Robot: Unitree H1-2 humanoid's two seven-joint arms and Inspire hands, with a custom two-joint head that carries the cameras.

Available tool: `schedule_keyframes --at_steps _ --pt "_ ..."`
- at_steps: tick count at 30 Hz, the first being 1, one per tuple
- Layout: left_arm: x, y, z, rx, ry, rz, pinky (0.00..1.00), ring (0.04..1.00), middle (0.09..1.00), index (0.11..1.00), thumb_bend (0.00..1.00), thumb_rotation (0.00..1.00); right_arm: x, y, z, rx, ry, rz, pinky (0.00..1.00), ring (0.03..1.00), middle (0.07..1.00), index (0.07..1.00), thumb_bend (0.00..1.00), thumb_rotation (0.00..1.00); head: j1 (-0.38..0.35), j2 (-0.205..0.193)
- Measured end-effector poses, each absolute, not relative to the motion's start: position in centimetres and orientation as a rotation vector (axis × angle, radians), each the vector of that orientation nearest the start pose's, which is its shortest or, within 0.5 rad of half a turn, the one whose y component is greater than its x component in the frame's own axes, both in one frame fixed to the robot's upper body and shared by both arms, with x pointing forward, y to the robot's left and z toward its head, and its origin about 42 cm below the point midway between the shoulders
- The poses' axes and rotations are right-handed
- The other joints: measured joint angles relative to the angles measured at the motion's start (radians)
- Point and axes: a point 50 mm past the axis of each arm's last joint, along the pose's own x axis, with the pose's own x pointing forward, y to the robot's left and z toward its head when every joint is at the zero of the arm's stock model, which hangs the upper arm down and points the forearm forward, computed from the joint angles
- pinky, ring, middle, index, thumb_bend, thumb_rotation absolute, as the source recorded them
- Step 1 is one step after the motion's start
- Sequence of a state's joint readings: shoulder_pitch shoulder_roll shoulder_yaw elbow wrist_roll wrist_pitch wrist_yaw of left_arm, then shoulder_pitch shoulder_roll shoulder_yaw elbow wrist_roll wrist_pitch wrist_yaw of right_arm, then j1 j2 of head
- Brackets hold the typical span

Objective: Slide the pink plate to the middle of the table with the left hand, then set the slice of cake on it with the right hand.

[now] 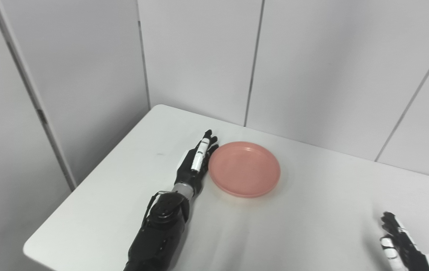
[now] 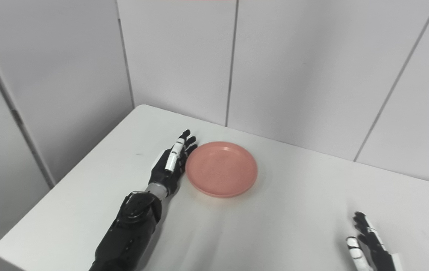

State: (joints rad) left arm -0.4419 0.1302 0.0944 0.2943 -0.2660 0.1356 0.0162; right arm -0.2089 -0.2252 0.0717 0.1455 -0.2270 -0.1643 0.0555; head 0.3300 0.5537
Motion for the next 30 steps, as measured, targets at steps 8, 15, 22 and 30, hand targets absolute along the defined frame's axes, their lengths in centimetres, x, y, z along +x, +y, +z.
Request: schedule_keyframes --at_steps 8,15,22,30 --pt "41.3 23.5 16.2 -0.143 0.001 -0.077 0.93 0.946 0.969 0.961 0.36 1.00 34.7 -23.8 13.4 -0.474 -0.231 0.174 0.85 0.893 0.901 0.899 0.34 1.00 -0.086 0.032" --pt "39.9 22.0 16.1 -0.122 0.017 -0.159 0.93 0.944 0.966 0.954 0.38 1.00 34.3 -22.5 13.7 -0.481 -0.225 0.186 0.85 0.897 0.905 0.904 0.35 1.00 -0.155 0.064" --pt "38.3 20.5 16.1 -0.113 0.032 -0.216 0.91 0.936 0.954 0.943 0.38 1.00 34.2 -21.5 14.0 -0.493 -0.222 0.192 0.84 0.892 0.901 0.903 0.35 1.00 -0.193 0.080" --pt "37.0 19.4 15.8 -0.138 0.043 -0.261 0.94 0.956 0.973 0.966 0.38 1.00 34.2 -20.8 14.0 -0.485 -0.215 0.191 0.84 0.896 0.906 0.909 0.34 1.00 -0.262 0.098"
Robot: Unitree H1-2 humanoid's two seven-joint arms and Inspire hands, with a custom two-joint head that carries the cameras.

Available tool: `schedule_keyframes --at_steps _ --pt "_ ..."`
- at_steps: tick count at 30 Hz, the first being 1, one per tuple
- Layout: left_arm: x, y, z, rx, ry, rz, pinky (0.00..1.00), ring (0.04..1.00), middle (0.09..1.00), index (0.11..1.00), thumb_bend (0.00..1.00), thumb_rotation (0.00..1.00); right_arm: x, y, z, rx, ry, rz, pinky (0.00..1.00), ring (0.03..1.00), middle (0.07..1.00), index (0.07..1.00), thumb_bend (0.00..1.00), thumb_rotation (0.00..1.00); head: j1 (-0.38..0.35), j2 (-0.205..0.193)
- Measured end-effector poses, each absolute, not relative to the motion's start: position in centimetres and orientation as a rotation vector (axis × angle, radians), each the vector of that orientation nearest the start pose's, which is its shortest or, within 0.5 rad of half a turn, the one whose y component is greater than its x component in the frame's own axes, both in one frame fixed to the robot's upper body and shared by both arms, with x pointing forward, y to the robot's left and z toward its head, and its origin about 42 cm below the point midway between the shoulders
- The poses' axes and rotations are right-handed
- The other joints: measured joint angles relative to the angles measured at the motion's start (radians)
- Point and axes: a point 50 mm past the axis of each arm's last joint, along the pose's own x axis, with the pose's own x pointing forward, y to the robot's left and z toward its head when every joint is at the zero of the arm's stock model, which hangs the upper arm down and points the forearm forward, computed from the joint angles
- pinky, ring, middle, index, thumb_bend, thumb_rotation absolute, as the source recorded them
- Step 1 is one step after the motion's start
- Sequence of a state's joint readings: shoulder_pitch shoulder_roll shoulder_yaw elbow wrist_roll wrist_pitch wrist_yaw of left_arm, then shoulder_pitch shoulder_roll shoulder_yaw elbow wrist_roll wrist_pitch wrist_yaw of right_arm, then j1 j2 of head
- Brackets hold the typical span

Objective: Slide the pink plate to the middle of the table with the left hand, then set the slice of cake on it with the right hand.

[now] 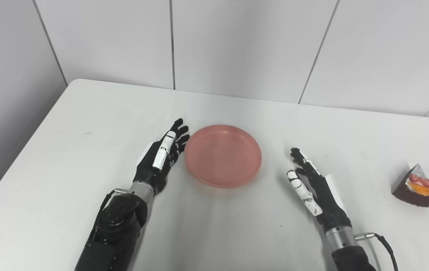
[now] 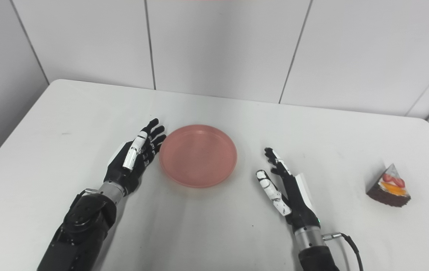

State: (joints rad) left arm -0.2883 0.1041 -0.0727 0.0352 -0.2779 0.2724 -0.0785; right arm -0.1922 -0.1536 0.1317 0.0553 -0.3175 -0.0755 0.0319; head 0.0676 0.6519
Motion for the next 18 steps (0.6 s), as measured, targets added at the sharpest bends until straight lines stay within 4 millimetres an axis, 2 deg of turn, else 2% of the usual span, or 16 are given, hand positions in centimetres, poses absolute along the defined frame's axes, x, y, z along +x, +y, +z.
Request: schedule_keyframes --at_steps 10,18 --pt "35.6 17.9 15.3 -0.176 0.060 -0.385 0.93 0.950 0.967 0.964 0.38 1.00 34.2 -20.1 14.1 -0.465 -0.203 0.190 0.84 0.904 0.918 0.918 0.34 1.00 -0.048 0.009" --pt "35.1 17.5 15.2 -0.178 0.067 -0.430 0.96 0.960 0.979 0.968 0.38 1.00 34.1 -19.8 14.3 -0.461 -0.205 0.190 0.84 0.898 0.916 0.916 0.34 1.00 -0.068 0.009"
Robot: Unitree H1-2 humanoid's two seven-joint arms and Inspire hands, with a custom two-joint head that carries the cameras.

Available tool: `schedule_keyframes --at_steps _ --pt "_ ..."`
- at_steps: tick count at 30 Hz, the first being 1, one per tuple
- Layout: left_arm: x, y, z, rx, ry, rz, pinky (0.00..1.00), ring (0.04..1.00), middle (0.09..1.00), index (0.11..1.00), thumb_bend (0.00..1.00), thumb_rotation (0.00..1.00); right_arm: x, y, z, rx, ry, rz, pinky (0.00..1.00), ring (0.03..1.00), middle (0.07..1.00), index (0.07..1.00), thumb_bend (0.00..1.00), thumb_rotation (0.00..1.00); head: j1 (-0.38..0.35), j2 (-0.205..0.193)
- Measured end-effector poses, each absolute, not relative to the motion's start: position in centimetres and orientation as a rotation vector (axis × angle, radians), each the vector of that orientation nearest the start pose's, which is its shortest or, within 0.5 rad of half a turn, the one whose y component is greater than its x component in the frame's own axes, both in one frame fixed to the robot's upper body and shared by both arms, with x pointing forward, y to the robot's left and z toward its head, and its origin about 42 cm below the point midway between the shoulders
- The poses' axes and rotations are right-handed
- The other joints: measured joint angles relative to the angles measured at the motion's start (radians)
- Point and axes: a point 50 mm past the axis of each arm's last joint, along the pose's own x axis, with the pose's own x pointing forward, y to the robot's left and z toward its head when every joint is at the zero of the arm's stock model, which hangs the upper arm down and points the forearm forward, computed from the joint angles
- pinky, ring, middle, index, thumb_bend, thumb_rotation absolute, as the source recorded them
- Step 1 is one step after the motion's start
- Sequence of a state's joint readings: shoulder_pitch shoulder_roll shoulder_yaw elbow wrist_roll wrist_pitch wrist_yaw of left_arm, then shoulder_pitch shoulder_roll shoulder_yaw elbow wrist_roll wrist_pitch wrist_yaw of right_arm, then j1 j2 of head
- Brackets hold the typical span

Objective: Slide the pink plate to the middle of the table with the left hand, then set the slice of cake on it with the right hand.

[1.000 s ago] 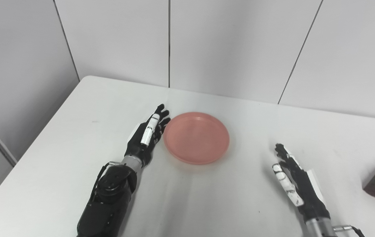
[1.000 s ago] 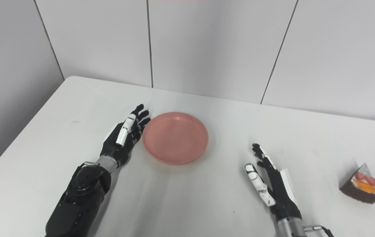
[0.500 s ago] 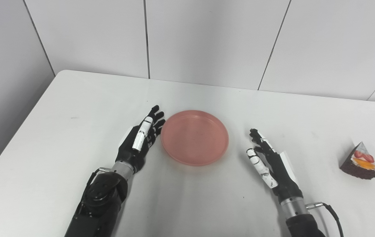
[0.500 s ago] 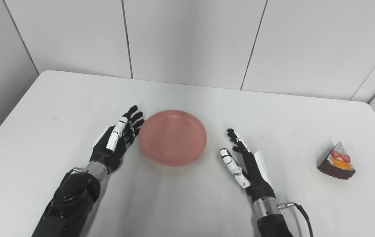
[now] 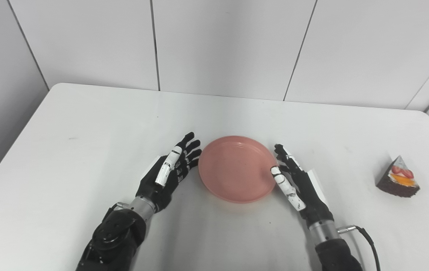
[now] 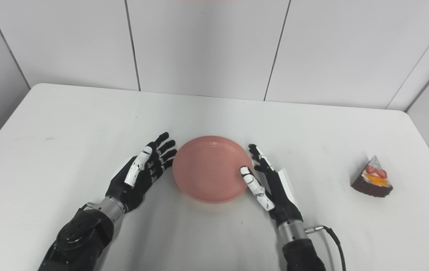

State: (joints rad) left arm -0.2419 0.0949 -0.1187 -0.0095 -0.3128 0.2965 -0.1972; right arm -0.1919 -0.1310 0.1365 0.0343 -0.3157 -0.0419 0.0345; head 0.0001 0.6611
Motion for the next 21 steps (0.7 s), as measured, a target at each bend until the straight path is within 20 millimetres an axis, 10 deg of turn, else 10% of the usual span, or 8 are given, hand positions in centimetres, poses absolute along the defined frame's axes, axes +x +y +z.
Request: schedule_keyframes --at_steps 21 --pt "35.2 18.0 14.7 -0.191 0.079 -0.472 0.95 0.955 0.975 0.961 0.40 0.99 34.2 -20.5 15.3 -0.578 -0.154 0.024 0.85 0.909 0.941 0.941 0.51 1.00 -0.169 -0.044"
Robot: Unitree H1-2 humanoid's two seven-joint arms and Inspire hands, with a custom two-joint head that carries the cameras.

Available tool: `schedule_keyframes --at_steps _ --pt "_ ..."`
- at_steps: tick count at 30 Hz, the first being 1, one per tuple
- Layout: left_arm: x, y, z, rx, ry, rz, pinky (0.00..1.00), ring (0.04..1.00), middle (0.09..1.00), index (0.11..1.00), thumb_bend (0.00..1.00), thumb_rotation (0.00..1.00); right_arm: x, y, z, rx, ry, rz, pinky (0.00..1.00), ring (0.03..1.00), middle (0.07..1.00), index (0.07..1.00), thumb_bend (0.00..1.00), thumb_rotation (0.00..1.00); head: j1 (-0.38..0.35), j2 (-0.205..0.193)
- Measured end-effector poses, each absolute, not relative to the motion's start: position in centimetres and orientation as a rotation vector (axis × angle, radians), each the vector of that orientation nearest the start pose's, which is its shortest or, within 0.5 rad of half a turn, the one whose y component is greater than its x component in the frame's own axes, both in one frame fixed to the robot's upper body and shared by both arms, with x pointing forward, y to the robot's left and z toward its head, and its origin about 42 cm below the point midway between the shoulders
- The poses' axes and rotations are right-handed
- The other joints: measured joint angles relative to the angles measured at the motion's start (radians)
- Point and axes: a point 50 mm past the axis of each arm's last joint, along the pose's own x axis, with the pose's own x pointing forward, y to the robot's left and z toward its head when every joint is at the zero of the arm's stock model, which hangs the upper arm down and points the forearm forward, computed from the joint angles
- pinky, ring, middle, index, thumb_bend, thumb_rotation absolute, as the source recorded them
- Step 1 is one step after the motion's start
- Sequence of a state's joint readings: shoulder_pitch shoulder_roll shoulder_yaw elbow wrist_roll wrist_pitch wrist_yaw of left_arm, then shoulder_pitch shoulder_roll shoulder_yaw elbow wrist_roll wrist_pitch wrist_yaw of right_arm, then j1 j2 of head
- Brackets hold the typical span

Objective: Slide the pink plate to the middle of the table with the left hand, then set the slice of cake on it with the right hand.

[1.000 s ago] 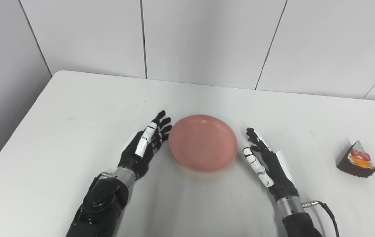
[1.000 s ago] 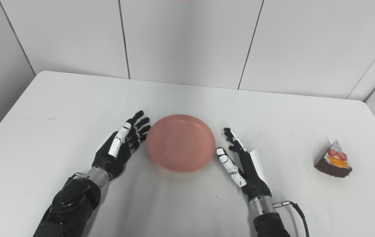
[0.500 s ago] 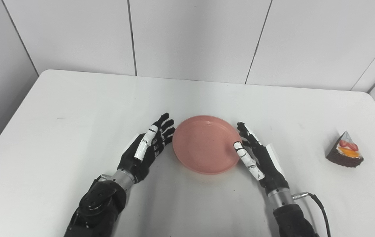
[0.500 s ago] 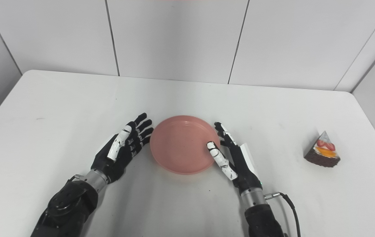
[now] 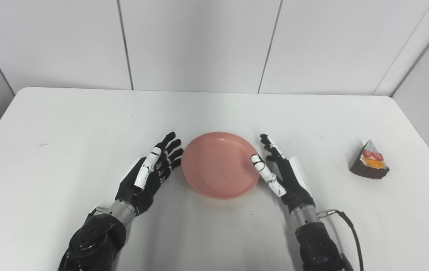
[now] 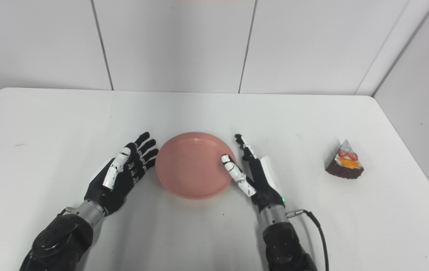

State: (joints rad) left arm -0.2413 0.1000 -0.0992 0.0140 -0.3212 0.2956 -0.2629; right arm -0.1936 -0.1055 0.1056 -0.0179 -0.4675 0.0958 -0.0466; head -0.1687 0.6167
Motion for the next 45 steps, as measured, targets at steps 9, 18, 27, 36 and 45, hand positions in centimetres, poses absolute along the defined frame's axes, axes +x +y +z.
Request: schedule_keyframes --at_steps 9,18,27,36,45 --pt "35.5 19.0 14.3 -0.206 0.072 -0.496 0.93 0.943 0.963 0.951 0.41 0.94 34.8 -21.9 19.0 -0.750 -0.305 -0.124 0.80 0.889 0.938 0.946 0.75 0.92 -0.117 -0.055" --pt "36.4 20.3 13.7 -0.239 0.036 -0.513 0.90 0.928 0.952 0.939 0.42 0.92 34.7 -25.0 23.6 -0.870 -0.460 -0.319 0.75 0.872 0.939 0.948 0.90 0.81 -0.227 -0.107" --pt "37.8 22.1 13.2 -0.224 0.013 -0.514 0.88 0.910 0.931 0.915 0.45 0.90 33.6 -28.4 27.4 -0.991 -0.477 -0.480 0.72 0.899 0.970 0.997 0.98 0.71 -0.307 -0.153" --pt "38.6 22.8 13.0 -0.245 -0.001 -0.503 0.88 0.894 0.909 0.890 0.45 0.90 33.5 -32.4 28.2 -1.116 -0.271 -0.605 0.79 0.916 0.980 1.000 1.00 0.71 -0.348 -0.164" --pt "39.0 23.5 12.9 -0.242 0.003 -0.507 0.86 0.886 0.903 0.890 0.45 0.90 33.4 -35.6 27.2 -1.113 -0.091 -0.660 0.81 0.952 1.000 1.000 1.00 0.70 -0.377 -0.158"
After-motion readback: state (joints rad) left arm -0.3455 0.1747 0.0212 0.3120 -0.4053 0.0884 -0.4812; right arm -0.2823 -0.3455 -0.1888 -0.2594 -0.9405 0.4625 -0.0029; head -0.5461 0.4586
